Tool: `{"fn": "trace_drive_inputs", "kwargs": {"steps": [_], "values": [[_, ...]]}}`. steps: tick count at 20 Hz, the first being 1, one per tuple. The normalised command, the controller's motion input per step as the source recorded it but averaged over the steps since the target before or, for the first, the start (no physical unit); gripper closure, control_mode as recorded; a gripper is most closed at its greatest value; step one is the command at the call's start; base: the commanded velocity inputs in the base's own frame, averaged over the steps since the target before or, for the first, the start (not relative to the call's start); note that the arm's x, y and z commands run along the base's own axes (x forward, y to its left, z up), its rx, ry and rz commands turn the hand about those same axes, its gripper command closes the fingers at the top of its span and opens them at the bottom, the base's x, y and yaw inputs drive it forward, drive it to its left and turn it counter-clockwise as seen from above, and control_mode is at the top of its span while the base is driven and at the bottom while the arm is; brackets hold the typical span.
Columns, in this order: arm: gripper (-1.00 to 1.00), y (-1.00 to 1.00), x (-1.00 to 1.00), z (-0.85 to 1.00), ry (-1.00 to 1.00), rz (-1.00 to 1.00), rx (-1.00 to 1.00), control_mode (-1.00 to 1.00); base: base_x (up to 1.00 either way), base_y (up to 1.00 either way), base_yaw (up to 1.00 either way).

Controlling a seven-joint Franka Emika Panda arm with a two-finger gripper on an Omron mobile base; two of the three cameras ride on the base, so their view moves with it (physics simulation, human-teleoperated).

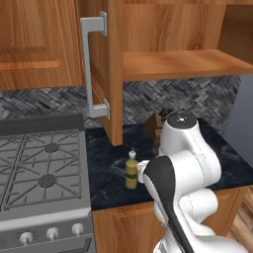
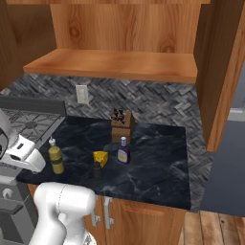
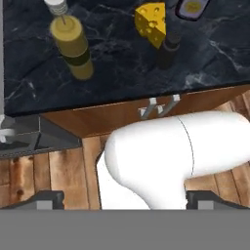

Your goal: There are various items on the counter. Only move the condiments/shakers into the cabinet.

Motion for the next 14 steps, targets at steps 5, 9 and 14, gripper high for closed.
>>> {"fn": "trace_drive_inputs", "kwargs": {"steps": [5, 9, 14], "values": [[-1.0, 0.44, 0.03, -0.15, -0.26, -0.32, -0.05, -1.0, 0.0, 0.0, 0.0], [-1.0, 0.32, 0.29, -0.22, -0.13, -0.15, -0.06, -1.0, 0.0, 0.0, 0.0], [-1.0, 0.03, 0.47, -0.2, 0.0, -0.01, -0.02, -1.0, 0.0, 0.0, 0.0]]}}
